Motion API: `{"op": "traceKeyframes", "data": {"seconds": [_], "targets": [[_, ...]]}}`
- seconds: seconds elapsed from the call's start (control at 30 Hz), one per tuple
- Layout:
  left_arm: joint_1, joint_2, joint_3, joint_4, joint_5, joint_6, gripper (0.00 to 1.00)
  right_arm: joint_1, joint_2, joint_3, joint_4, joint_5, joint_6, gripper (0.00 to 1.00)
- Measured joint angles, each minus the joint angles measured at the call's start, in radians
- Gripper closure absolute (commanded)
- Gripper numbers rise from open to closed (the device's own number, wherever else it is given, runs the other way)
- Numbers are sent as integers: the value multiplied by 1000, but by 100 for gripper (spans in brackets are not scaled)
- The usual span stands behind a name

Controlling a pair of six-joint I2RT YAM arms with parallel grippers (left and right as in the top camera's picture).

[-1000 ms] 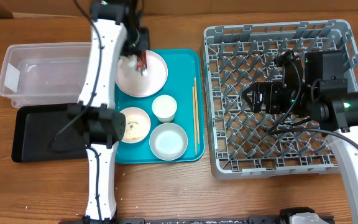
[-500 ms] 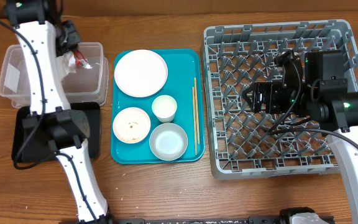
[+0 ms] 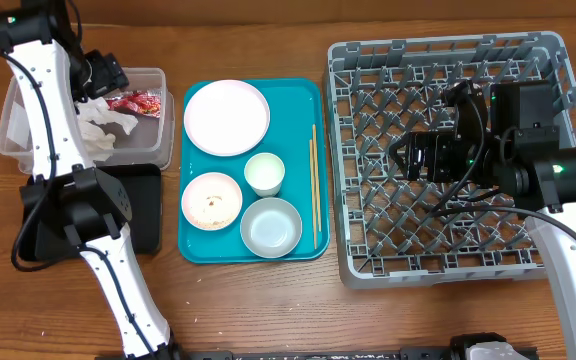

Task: Sort waste into correct bins and load items into the dishwasher
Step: 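Carry the tissue and red wrapper left and drop into the clear bin, then grasp the white cup on the teal tray with the left gripper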

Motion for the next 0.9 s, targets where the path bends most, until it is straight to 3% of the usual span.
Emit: {"op": "traceKeyframes", "data": {"seconds": [0.17,0.3,0.5,0.63,0.9], "targets": [[-30,-91,58,-55,37,52,5,0,0,0,-3,0,0,0],[-78,-261,10,-53,78,77,5,0,0,0,-16,-5,0,0],[-192,-551,-281,-58,114,106,5,0,0,0,-30,-6,0,0],[-286,-612,-497,-52,125,120,7,0,0,0,-30,-6,0,0],[-461,-585,-907,259,125,167,9,0,0,0,-26,-6,0,0]]}}
